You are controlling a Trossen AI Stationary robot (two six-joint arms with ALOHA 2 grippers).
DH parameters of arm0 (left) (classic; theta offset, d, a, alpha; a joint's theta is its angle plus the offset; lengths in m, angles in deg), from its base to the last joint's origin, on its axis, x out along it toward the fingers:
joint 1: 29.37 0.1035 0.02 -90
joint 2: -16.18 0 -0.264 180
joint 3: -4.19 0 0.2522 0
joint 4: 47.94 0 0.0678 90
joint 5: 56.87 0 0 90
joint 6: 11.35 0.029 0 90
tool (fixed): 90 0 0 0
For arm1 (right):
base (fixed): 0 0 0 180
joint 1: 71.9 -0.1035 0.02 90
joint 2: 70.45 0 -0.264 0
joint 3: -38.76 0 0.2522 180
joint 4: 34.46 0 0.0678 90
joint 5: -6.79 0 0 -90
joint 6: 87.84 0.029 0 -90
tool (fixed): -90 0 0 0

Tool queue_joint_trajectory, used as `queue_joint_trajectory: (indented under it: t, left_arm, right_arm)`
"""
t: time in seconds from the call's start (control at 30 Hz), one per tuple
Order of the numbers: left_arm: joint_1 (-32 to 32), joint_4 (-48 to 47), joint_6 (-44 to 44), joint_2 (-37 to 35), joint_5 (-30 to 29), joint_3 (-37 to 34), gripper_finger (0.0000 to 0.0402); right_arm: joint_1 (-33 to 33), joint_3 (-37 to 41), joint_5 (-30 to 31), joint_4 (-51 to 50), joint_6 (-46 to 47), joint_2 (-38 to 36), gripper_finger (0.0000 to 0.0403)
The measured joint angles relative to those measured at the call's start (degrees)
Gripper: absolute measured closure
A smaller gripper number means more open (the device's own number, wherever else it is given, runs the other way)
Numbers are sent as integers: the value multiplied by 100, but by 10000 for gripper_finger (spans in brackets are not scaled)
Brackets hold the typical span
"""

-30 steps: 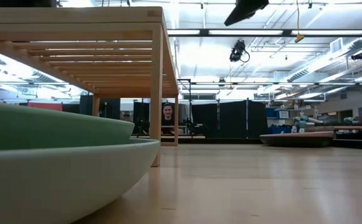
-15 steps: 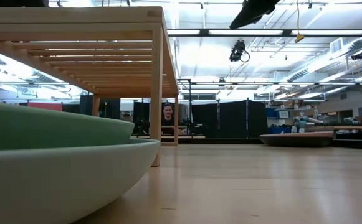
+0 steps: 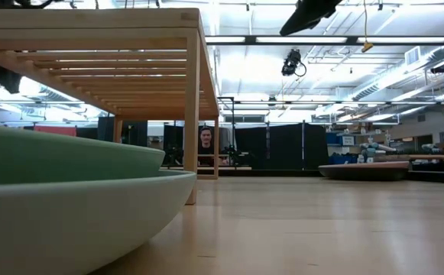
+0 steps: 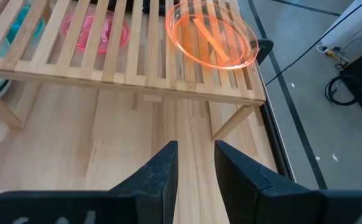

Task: Place and stack plates onto a shelf
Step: Stack the pink transparent plate on the orange transparent plate

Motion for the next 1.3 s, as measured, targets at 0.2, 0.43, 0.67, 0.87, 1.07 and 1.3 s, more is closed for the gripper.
queue_joint_trajectory:
  t: [0.2, 0.43, 0.67, 0.87, 1.07, 1.3]
  left_arm:
    - [2, -285, -111, 9, -121, -17, 283]
    - [2, 197, -547, 10, -129, -51, 283]
    - [0, 654, -2103, 9, 11, -574, 283]
    - [0, 807, -2414, 11, 122, -706, 283]
    - [0, 807, -2488, 11, 81, -706, 282]
    - [-2, 810, -2166, 11, 67, -706, 282]
  right_arm:
    - [0, 0, 0, 78, -11, 0, 292]
    - [0, 0, -1, 77, -15, 0, 292]
    - [0, 0, -2, 75, -17, 2, 292]
    - [0, 1, -2, 72, -17, 2, 292]
    - [0, 2, -4, 56, -17, 2, 292]
    - [0, 0, -4, 51, -17, 2, 292]
